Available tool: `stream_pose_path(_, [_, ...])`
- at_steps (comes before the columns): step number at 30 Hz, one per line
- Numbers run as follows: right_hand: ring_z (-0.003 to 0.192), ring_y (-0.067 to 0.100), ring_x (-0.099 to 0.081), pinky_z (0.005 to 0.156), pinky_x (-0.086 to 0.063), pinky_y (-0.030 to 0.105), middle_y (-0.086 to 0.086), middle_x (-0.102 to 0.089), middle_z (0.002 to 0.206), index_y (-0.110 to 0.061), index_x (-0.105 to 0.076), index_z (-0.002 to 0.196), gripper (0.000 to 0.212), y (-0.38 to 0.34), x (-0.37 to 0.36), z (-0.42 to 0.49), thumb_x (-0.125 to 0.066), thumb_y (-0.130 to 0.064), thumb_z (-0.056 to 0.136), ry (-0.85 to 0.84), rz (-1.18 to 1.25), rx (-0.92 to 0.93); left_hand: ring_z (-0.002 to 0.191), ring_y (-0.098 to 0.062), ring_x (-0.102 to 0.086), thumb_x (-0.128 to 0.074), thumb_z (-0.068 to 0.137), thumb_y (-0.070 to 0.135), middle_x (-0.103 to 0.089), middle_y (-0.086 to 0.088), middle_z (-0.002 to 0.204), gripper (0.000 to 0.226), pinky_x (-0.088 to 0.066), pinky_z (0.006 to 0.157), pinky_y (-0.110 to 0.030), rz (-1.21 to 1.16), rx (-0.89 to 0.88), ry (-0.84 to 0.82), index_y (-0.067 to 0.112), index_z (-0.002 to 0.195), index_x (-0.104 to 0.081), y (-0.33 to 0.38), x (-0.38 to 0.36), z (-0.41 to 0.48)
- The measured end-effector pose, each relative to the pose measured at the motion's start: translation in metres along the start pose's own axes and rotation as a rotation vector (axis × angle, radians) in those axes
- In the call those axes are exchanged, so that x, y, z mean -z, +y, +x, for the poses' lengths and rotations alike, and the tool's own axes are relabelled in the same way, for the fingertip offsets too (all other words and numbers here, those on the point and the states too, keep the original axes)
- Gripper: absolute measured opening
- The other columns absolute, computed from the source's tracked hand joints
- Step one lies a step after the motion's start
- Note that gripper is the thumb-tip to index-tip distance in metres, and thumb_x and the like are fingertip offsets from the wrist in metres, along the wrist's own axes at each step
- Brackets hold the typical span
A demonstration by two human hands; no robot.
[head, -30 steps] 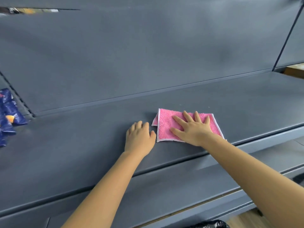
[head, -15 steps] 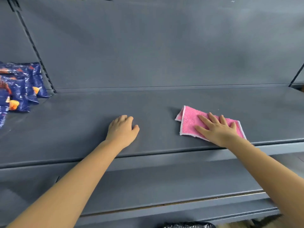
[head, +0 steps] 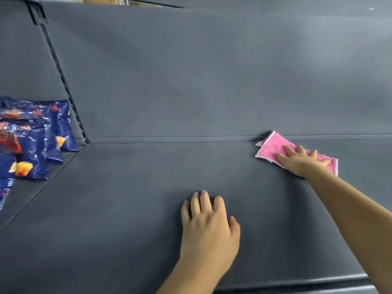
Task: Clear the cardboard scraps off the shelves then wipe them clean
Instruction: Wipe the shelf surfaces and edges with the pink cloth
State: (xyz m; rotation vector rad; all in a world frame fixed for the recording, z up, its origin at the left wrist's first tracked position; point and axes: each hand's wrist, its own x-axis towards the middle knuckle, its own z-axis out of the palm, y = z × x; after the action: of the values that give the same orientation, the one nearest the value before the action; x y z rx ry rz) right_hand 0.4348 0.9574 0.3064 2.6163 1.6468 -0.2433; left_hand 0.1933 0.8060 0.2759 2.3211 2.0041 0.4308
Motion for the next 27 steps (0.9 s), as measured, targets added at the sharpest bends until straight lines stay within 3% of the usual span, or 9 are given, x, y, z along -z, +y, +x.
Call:
stream_pose_path(4, [0.145,0.038,0.004,0.11,0.001,0.065,-0.002,0.001,0.159,-0.038,-0.006,0.147,0.062,-0.043,-0.006,0.007,-0.018,-0.061,0.091,0.015,-0.005,0.085,0.08,-0.027,-0.068,-0.033,0.067,0.039,-0.069,-0.008,0.082,0.036,-0.057,0.07,-0.041,-0.019,-0.029,-0.035,0.017,0.072,-0.062,-0.002,0.001,0.005])
stream_pose_path(7, [0.145,0.038,0.003,0.11,0.0,0.066,-0.002,0.0,0.159,-0.038,-0.007,0.147,0.062,-0.048,-0.007,0.007,-0.017,-0.062,0.091,0.024,-0.011,0.085,0.069,-0.025,-0.064,-0.032,0.068,0.041,-0.062,-0.004,0.073,0.037,-0.056,0.066,-0.037,-0.024,-0.051,0.032,0.016,0.071,-0.059,-0.007,0.0,0.023])
stream_pose_path(9, [0.145,0.038,0.003,0.11,0.0,0.066,-0.002,0.0,0.159,-0.038,-0.007,0.147,0.062,-0.047,-0.008,0.008,-0.017,-0.062,0.091,0.033,-0.013,0.085,0.089,-0.029,-0.06,-0.034,0.08,0.038,-0.059,-0.008,0.093,0.038,-0.049,0.082,-0.04,-0.067,-0.053,0.054,0.011,0.091,-0.058,-0.01,0.003,0.044])
stream_pose_path(11, [0.145,0.038,0.004,0.11,0.0,0.066,-0.002,0.0,0.159,-0.038,-0.006,0.147,0.062,-0.047,-0.007,0.007,-0.017,-0.062,0.091,0.032,-0.006,0.091,0.121,-0.029,-0.039,-0.035,0.091,0.037,-0.043,-0.01,0.125,0.04,-0.029,0.105,-0.042,-0.043,-0.025,-0.013,0.01,0.119,-0.043,-0.014,0.003,0.068])
stream_pose_path(15, [0.145,0.038,0.005,0.109,0.001,0.067,-0.003,0.002,0.159,-0.04,-0.004,0.147,0.062,-0.049,-0.011,-0.001,-0.015,-0.063,0.09,0.028,-0.019,0.147,0.135,-0.026,-0.021,-0.032,0.093,0.037,-0.03,-0.01,0.141,0.045,-0.011,0.112,-0.044,-0.031,0.038,-0.039,0.01,0.129,-0.033,-0.018,-0.006,0.088])
stream_pose_path(23, [0.146,0.033,0.008,0.113,0.003,0.061,-0.006,0.006,0.159,-0.046,0.001,0.145,0.06,-0.046,-0.028,-0.079,-0.018,-0.063,0.09,0.019,-0.069,0.409,0.134,-0.027,-0.023,-0.032,0.094,0.034,-0.035,-0.011,0.139,0.042,-0.014,0.112,-0.044,-0.037,0.047,-0.048,0.007,0.125,-0.037,-0.018,-0.005,0.085])
stream_pose_path(27, [0.146,0.029,0.008,0.113,0.004,0.058,-0.009,0.007,0.159,-0.047,0.001,0.144,0.06,-0.024,-0.025,-0.085,-0.02,-0.064,0.09,-0.003,-0.063,0.397,0.132,-0.027,-0.028,-0.033,0.094,0.028,-0.036,-0.011,0.139,0.04,-0.018,0.112,-0.041,-0.131,0.041,-0.071,0.006,0.127,-0.037,-0.019,0.004,0.081])
